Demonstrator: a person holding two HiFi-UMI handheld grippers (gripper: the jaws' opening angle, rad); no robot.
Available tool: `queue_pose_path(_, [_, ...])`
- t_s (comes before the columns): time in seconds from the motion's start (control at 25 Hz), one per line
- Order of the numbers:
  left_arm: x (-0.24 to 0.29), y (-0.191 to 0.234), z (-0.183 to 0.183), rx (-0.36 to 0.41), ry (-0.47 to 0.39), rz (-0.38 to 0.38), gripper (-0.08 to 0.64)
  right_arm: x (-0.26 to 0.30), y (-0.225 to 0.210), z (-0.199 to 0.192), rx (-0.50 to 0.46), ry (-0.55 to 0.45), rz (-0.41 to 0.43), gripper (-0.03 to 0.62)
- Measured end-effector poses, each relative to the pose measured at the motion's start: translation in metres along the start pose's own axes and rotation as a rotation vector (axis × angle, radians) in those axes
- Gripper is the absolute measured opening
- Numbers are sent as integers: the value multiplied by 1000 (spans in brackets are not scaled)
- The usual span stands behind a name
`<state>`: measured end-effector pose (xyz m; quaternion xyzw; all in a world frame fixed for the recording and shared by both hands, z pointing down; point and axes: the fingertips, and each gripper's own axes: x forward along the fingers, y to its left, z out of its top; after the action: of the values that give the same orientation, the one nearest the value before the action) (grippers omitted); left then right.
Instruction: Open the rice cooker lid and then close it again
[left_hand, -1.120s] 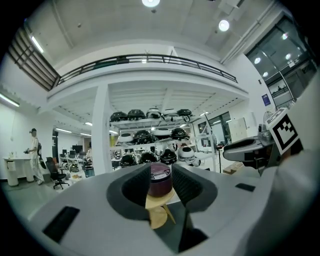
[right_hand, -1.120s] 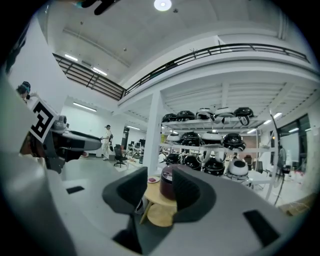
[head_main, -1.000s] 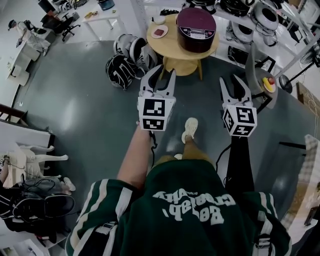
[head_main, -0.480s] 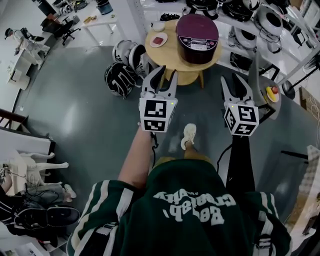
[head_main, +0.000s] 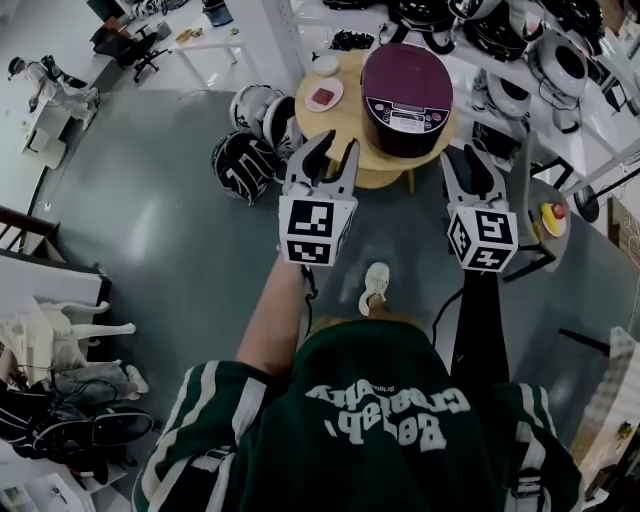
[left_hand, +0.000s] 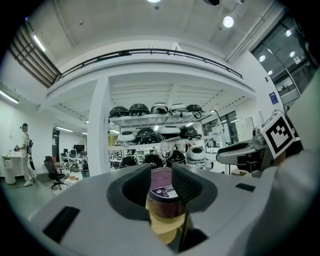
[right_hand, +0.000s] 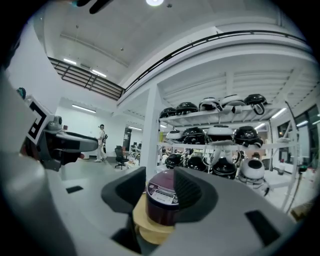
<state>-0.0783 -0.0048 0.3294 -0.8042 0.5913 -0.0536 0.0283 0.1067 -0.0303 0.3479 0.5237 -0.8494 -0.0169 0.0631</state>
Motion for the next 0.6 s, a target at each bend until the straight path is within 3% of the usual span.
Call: queue_pose_path(0.6, [151, 40, 0, 16, 21, 10, 118, 143, -74, 6, 20, 2, 42, 184])
